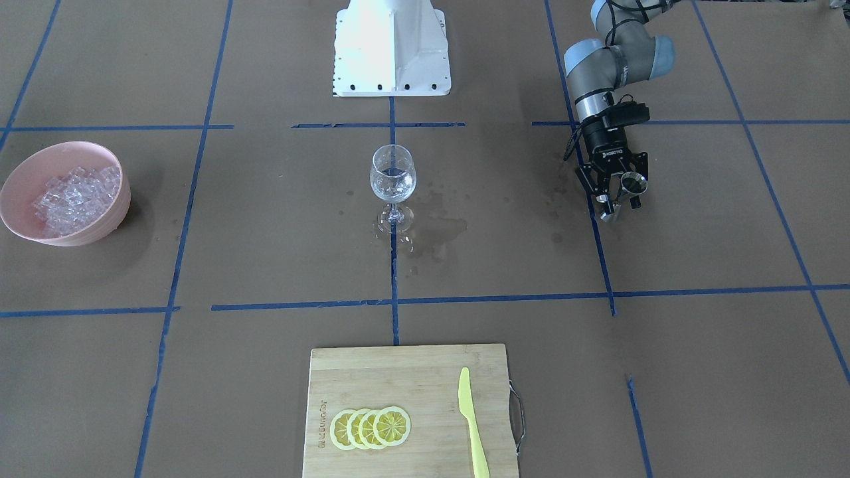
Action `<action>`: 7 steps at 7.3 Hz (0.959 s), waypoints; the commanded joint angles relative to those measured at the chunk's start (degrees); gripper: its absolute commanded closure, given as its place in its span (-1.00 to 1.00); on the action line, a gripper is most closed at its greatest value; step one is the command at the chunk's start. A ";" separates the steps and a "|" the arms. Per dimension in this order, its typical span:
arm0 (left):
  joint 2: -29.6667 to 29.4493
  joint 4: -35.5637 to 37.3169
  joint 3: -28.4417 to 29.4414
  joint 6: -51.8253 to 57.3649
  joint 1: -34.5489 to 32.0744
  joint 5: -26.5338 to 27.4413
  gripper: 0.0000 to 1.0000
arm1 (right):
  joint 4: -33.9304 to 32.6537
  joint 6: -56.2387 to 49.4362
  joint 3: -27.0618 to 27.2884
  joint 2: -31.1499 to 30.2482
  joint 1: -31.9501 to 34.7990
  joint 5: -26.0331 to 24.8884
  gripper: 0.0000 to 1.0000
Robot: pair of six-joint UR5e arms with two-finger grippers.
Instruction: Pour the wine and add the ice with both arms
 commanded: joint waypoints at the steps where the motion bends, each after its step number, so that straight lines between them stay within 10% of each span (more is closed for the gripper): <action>1: -0.18 -0.09 0.04 0.00 -0.13 0.00 0.97 | 0.00 0.10 0.00 0.00 -0.01 -0.02 -1.00; 7: 0.69 -0.09 -9.52 3.41 -6.35 0.00 1.00 | 0.09 0.62 1.23 -0.09 -0.01 0.42 -1.00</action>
